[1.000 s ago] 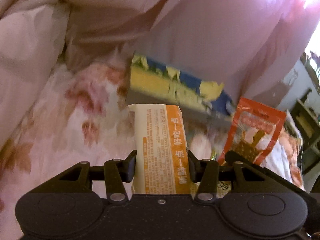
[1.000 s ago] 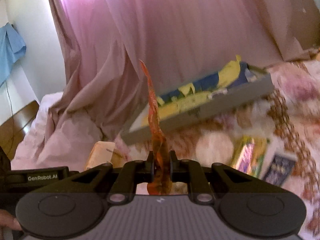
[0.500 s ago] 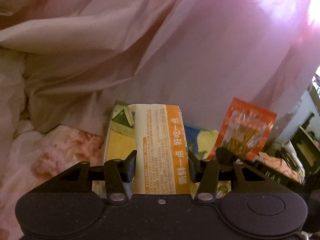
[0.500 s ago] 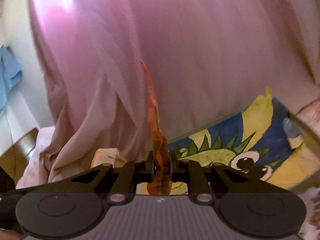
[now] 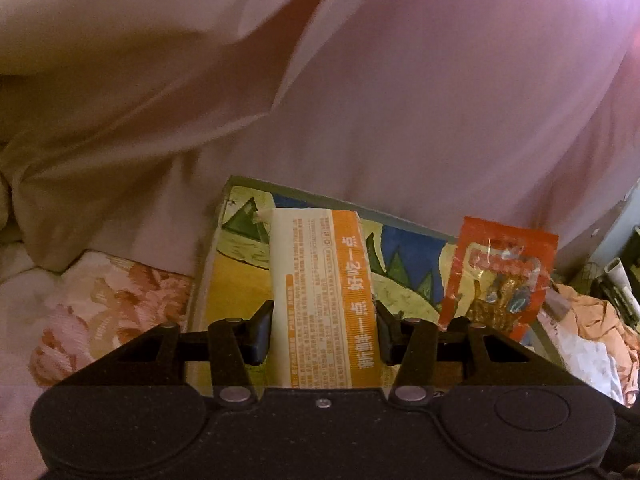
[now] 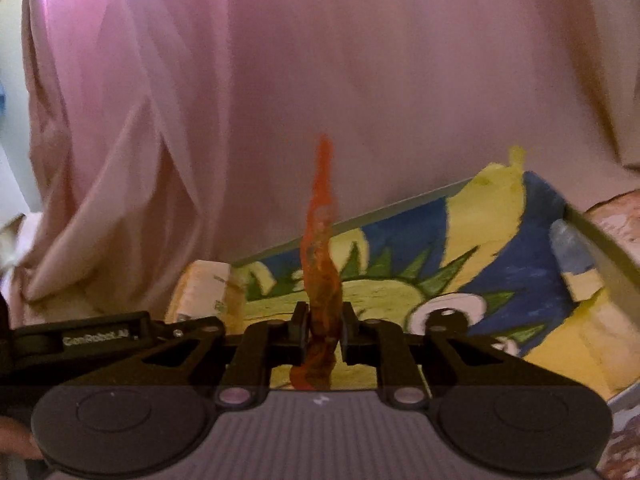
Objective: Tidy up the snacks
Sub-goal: 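Carry the bread package and red packet over the gray tray with both tools, then lower both packages into the tray and open both tools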
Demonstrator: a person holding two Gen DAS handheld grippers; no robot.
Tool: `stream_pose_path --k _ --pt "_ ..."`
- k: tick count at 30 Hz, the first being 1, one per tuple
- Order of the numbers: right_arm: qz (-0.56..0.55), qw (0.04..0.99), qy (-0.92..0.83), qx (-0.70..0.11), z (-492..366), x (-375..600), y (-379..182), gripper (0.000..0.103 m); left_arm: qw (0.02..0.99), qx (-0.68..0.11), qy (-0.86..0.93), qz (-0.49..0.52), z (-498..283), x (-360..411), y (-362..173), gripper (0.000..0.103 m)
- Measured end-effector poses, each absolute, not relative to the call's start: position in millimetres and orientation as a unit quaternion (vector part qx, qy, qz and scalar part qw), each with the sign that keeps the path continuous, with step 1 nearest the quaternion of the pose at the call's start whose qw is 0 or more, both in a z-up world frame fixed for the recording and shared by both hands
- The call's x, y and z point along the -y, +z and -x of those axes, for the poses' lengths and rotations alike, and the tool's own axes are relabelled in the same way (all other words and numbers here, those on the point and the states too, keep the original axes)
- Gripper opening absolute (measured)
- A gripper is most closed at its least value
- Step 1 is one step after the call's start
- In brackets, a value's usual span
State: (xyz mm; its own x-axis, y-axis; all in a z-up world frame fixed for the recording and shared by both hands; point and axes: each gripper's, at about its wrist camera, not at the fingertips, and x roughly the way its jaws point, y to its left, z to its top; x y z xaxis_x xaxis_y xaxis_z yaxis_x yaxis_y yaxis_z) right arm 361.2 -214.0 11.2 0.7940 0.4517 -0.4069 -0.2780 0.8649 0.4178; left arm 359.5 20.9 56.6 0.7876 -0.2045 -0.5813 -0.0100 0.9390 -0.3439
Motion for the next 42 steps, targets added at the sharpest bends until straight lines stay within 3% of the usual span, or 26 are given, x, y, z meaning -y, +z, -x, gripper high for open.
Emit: stream_pose_path --k 7,8,12,18,26,42 --pt "-0.109 0.947 0.148 -0.265 -354.0 216.3 11.3 0.042 0.934 -0.317 -0.049 0.158 -357.4 -11.5 52.3 0.056" --pt "-0.100 0.949 0.142 -0.265 -353.1 216.4 12.4 0.054 0.935 -0.315 -0.050 0.156 -357.4 -10.1 53.4 0.061" --pt "-0.072 0.954 0.126 -0.263 -349.6 216.4 20.1 0.078 0.941 -0.303 -0.051 0.141 -348.9 -4.7 62.9 0.072" --pt "-0.032 0.967 0.113 -0.225 -327.1 220.7 40.4 0.095 0.950 -0.276 -0.043 0.141 -331.7 -4.9 79.9 0.092" --pt "0.010 0.984 0.106 -0.141 -272.4 228.8 74.4 0.103 0.964 -0.236 -0.027 0.115 -284.0 -2.1 109.1 0.102" --pt "0.021 0.991 0.097 -0.095 -144.9 239.3 100.5 0.103 0.981 -0.172 -0.017 0.085 -155.7 -1.5 125.9 0.102"
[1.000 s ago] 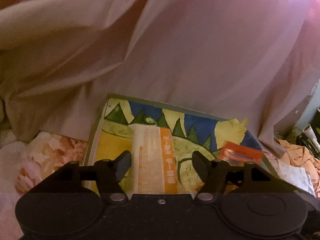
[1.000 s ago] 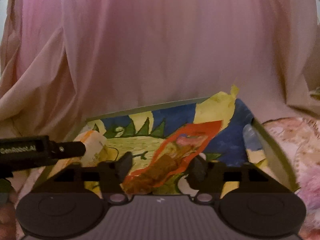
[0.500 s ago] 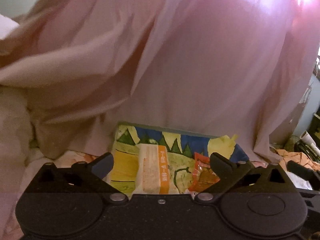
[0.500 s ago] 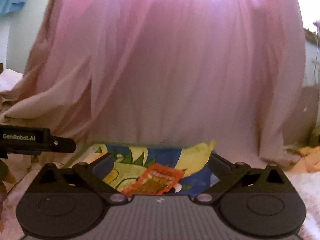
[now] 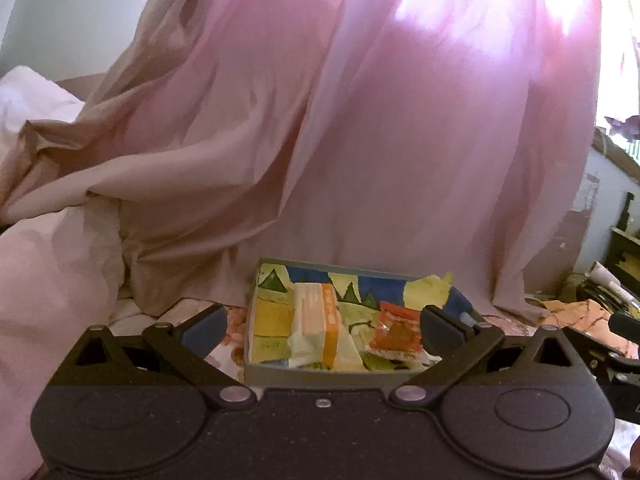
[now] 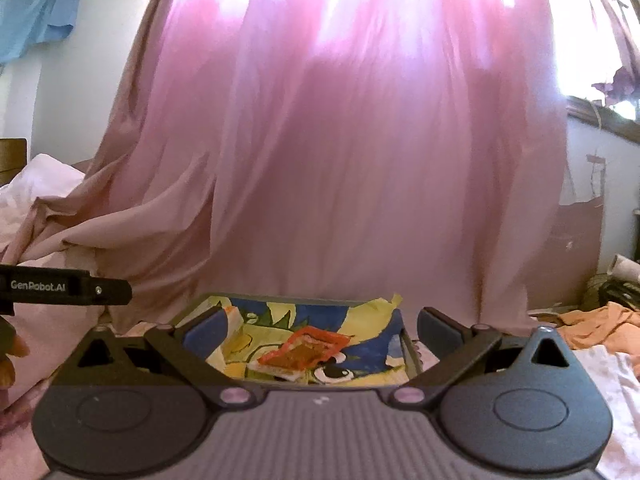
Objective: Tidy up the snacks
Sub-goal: 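Lower both packages into the tray and open both tools, then move both tools back from the tray toward the remaining snacks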
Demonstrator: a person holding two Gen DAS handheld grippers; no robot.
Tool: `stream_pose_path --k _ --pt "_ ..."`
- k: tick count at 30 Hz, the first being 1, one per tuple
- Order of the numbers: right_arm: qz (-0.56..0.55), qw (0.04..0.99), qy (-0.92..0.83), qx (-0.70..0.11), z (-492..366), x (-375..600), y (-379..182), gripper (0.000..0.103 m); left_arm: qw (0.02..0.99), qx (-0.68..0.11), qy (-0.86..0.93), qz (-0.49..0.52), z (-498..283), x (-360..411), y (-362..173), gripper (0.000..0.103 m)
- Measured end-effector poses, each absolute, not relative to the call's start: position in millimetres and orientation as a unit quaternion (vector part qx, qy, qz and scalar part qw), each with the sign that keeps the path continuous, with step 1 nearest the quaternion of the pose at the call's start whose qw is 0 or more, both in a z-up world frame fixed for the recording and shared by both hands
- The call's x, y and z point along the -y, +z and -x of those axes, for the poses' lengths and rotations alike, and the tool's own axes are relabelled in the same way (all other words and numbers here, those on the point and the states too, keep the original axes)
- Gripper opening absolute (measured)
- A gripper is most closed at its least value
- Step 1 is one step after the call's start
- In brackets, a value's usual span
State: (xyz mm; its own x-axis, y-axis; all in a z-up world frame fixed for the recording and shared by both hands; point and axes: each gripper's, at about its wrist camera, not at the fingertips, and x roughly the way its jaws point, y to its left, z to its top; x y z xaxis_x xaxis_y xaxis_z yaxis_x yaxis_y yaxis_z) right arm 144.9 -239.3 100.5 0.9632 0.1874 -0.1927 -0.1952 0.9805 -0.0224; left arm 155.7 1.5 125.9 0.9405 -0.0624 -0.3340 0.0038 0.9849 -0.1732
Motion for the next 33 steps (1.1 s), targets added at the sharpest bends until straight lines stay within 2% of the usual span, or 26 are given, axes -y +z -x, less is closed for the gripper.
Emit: stream_pose_path --k 13,33 --pt "0.015 0.993 0.074 -0.090 -69.9 241.0 71.5 0.103 0.984 -0.158 -0.030 0.075 -81.1 5.5 95.5 0.102" --pt "0.017 0.980 0.053 -0.190 -43.2 234.4 16.8 0.103 0.966 -0.247 -0.048 0.059 -61.2 2.3 29.4 0.102"
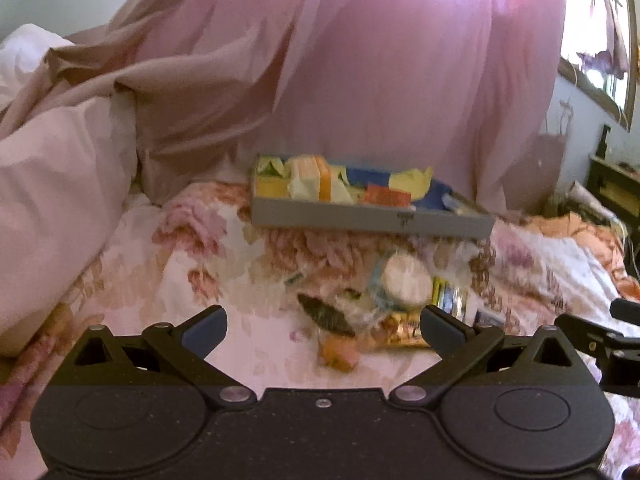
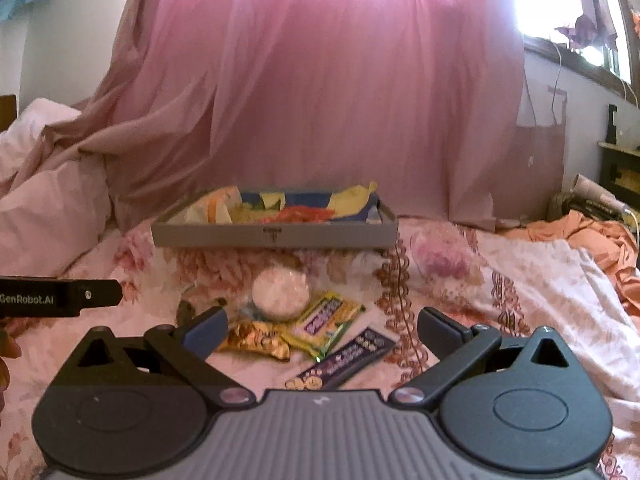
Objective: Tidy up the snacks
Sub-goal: 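Move both tools back from the tray toward the remaining snacks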
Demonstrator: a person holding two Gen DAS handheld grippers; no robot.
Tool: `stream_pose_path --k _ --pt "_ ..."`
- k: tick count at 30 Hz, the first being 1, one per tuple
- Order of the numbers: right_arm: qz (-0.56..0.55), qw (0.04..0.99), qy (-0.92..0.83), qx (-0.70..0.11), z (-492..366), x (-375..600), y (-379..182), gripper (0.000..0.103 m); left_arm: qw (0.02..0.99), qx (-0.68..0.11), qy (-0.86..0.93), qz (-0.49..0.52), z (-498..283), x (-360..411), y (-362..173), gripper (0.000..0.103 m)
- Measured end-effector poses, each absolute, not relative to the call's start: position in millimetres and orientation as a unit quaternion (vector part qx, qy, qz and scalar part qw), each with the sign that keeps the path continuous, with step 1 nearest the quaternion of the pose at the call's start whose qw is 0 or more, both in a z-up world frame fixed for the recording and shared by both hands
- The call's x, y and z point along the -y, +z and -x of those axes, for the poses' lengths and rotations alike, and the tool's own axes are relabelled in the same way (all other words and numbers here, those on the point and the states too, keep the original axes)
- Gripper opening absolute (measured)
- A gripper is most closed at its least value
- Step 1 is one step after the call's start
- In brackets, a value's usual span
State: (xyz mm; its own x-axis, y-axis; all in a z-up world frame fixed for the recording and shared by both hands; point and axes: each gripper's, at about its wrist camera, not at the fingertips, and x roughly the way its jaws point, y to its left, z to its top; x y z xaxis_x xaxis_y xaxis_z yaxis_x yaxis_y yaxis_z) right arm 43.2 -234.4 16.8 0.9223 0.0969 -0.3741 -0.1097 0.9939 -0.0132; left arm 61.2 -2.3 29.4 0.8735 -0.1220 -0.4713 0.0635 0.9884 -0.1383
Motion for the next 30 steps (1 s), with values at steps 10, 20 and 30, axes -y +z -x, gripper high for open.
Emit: stream_pose_path --k 10,20,30 --pt "0.019 0.966 0.054 -0.253 -55.3 231.2 -8.7 0.103 0.954 -0.291 -0.062 0.040 -70.0 1.3 4.5 0.102" --pt "0.014 0.951 0.051 -0.303 -68.4 230.4 -31.3 0.103 0.942 -0.329 -0.068 0.019 -81.7 1.9 -12.7 0.102" --pt "0.015 0.940 0.049 -0.336 -82.1 228.6 -49.7 0.103 0.928 -0.363 -0.086 0.019 -96.9 -0.5 -25.9 0.102"
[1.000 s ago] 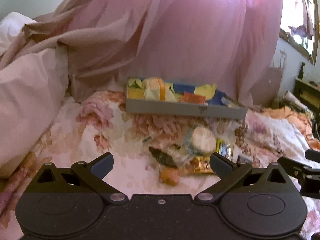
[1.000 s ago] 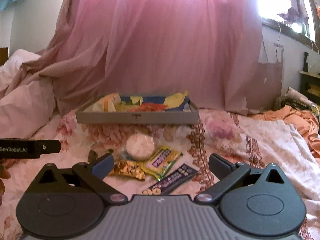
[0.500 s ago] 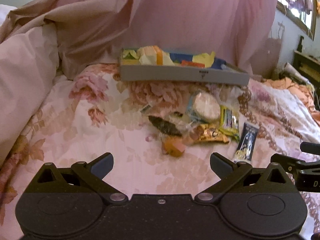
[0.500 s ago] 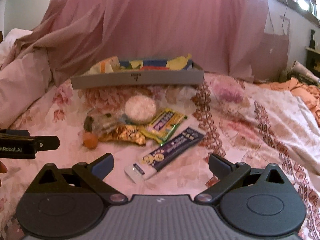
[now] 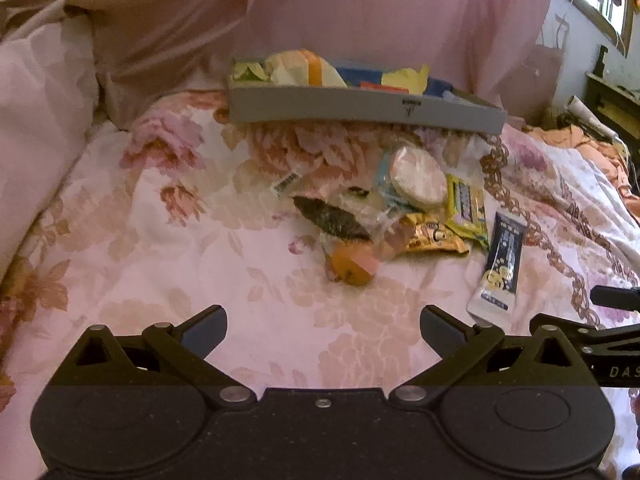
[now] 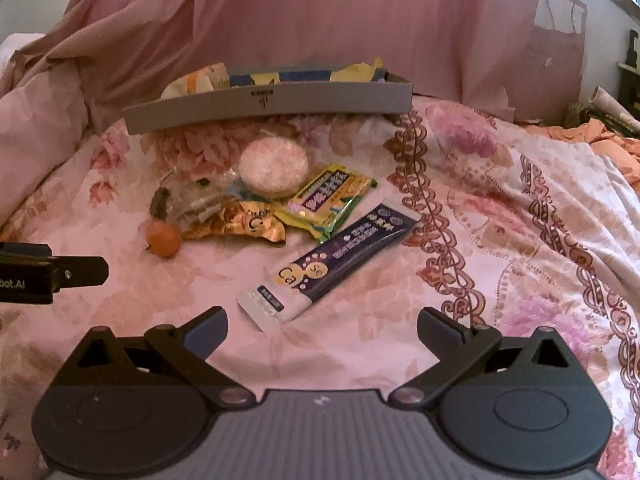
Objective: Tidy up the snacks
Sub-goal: 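Move both tools back from the tray toward the remaining snacks, then grasp the small orange with the left tool while the right tool grasps the blue stick packet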
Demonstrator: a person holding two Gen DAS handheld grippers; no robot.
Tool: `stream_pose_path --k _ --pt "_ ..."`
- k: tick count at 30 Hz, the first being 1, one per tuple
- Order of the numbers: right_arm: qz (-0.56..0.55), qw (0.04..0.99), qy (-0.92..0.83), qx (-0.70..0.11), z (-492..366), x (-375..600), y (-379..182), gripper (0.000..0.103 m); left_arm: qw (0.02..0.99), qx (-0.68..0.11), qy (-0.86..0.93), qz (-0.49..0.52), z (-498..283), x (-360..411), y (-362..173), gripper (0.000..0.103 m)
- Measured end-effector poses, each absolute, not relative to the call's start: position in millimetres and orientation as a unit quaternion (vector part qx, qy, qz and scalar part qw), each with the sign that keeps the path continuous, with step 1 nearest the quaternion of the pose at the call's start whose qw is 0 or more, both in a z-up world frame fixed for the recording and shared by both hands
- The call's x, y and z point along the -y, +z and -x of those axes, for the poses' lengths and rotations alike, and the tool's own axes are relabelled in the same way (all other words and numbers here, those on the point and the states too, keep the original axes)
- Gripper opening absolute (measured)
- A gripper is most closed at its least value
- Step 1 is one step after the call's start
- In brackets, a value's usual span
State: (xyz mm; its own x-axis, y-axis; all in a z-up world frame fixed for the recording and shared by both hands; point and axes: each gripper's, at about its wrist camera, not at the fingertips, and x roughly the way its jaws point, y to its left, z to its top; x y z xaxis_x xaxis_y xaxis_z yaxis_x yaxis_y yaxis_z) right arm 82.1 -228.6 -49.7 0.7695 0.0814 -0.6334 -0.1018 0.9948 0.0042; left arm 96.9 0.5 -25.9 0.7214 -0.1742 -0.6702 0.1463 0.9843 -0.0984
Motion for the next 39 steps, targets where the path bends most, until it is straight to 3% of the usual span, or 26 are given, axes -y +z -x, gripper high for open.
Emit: stream_pose_path --k 22,29,34,39 --pt "-0.006 0.943 0.046 -0.329 -144.2 235.9 -73.4 0.101 0.918 -0.355 -0.154 -0.088 -161.6 33.6 -56.1 0.102" --pt "-0.025 0.943 0.036 -0.329 -156.0 238.9 -77.7 0.098 0.916 -0.342 -0.177 -0.117 -166.0 40.2 -56.6 0.095" --pt "-0.031 0.943 0.028 -0.329 -162.3 240.8 -79.4 0.094 0.909 -0.349 -0.195 -0.120 -165.9 41.4 -59.6 0.078" --pt "-0.036 0.942 0.037 -0.331 -163.3 238.0 -80.4 0.080 0.910 -0.349 -0.203 -0.090 -164.1 38.7 -58.1 0.050"
